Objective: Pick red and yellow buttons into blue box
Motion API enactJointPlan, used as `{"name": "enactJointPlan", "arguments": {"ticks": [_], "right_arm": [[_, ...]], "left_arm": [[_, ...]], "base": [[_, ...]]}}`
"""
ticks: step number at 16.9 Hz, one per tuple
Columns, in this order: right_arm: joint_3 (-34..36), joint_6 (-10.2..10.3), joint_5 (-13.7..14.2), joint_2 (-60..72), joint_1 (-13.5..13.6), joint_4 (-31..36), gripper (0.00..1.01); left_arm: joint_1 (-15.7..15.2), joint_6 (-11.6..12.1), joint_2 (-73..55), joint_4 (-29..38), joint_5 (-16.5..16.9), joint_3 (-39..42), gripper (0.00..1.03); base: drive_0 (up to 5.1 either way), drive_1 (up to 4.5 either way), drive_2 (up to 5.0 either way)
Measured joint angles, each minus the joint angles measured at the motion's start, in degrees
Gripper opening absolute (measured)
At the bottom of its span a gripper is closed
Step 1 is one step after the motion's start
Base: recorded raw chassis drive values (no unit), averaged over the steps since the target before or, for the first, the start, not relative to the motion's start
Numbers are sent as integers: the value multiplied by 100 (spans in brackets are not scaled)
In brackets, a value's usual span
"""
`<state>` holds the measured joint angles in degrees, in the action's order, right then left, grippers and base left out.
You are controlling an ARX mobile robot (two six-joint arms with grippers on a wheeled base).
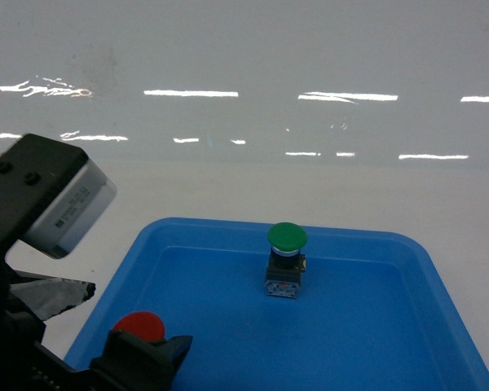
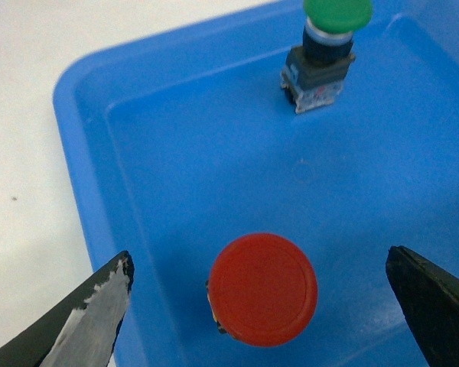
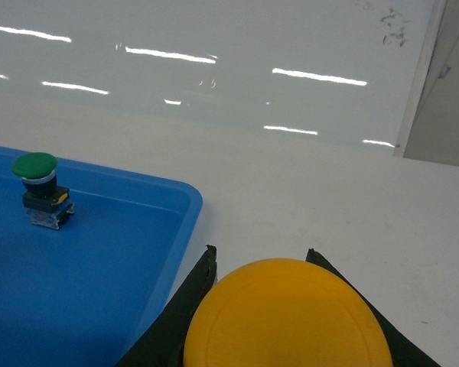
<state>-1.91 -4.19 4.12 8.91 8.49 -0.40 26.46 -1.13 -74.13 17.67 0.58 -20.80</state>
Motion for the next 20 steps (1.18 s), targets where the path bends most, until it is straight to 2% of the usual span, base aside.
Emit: {"name": "enactJointPlan", "arguments": {"ticks": [1, 2, 3, 6, 10, 11, 15, 18, 20], "right_arm": [[0, 0, 0, 0, 0, 0, 30], [0, 0, 0, 0, 0, 0, 30], [0, 0, 0, 0, 0, 0, 30], [0, 0, 0, 0, 0, 0, 30], [0, 0, 0, 0, 0, 0, 30], [0, 0, 0, 0, 0, 0, 30], [0, 0, 0, 0, 0, 0, 30], [0, 0, 0, 0, 0, 0, 30], [0, 0, 0, 0, 0, 0, 30]], "left_arm": [[-2, 0, -278, 94, -2, -31, 98], [-28, 129, -999, 667, -76, -96, 98], [-66, 168, -1285, 828, -94, -138, 98], [-199, 385, -2002, 1211, -63, -234, 98], [-203, 503, -2332, 1488, -9, -350, 98], [-203, 507, -2332, 1453, -13, -356, 94], [-181, 503, -2177, 1314, -17, -352, 58], [-284, 466, -1941, 1434, -13, -295, 32], [-385, 461, -1849, 1425, -2, -208, 31]], "base": [[0, 0, 0], [0, 0, 0], [0, 0, 0], [0, 0, 0], [0, 0, 0], [0, 0, 0], [0, 0, 0], [0, 0, 0], [0, 0, 0]]}}
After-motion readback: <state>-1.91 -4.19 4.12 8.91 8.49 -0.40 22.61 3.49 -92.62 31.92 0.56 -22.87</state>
